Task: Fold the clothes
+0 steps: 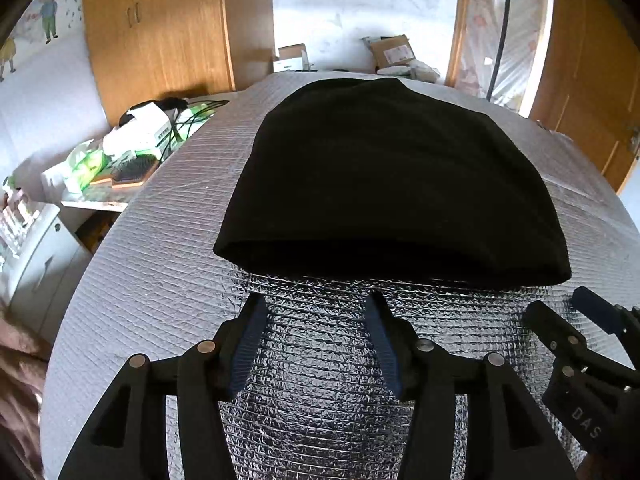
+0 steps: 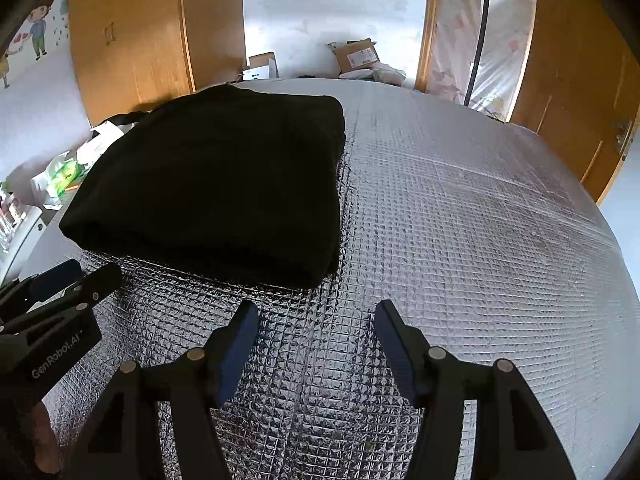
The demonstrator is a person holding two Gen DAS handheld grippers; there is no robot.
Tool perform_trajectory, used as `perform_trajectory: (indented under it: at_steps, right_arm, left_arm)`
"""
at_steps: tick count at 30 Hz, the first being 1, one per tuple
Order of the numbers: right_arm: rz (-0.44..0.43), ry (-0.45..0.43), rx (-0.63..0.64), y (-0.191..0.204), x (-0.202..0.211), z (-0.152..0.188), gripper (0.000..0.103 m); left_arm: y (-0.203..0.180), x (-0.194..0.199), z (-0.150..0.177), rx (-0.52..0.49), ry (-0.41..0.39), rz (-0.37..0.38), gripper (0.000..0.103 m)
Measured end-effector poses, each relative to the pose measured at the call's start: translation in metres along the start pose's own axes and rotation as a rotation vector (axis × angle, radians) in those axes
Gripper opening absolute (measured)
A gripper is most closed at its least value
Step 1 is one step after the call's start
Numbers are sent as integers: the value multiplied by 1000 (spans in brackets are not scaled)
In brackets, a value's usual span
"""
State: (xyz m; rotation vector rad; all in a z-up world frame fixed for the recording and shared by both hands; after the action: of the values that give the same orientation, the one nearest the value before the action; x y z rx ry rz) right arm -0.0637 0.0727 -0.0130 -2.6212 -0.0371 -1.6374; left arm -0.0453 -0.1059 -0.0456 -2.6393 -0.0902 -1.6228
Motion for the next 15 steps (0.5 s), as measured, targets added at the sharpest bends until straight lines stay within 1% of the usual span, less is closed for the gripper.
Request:
perform_trajectory:
  at_steps: [2, 4, 8, 12, 15]
  right_arm:
    - [-1, -1, -1, -7, 5, 2, 61]
    - [-5, 0, 1, -21, 0, -5, 61]
    - [-8, 0, 2, -31, -1, -8, 61]
    - [-11, 0, 1, -36, 5, -4, 61]
    - [-13, 1, 1, -43, 0, -17, 61]
  left_arm:
    - [0, 0, 0, 1, 0, 2, 54]
    - [0, 0, 0, 1, 0, 4, 55]
    - [-1, 0, 0, 1, 0, 1, 55]
    - [-1, 0, 0, -4, 1, -7, 56]
    - [0, 0, 0, -1, 0, -1, 56]
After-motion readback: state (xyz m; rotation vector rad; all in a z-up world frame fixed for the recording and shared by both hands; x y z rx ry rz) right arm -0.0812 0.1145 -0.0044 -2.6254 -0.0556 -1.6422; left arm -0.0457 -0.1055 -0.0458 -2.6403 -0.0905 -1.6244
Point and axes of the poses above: each gripper's, at about its wrist camera, not at the fingertips, and x roughly against the way its jaws point, y to its left, z to its underside, the point moved 8 cm from there along -x, roughly the way its jaws point, and after that the axes turned 13 degrees about y, right-handed, at the moved point
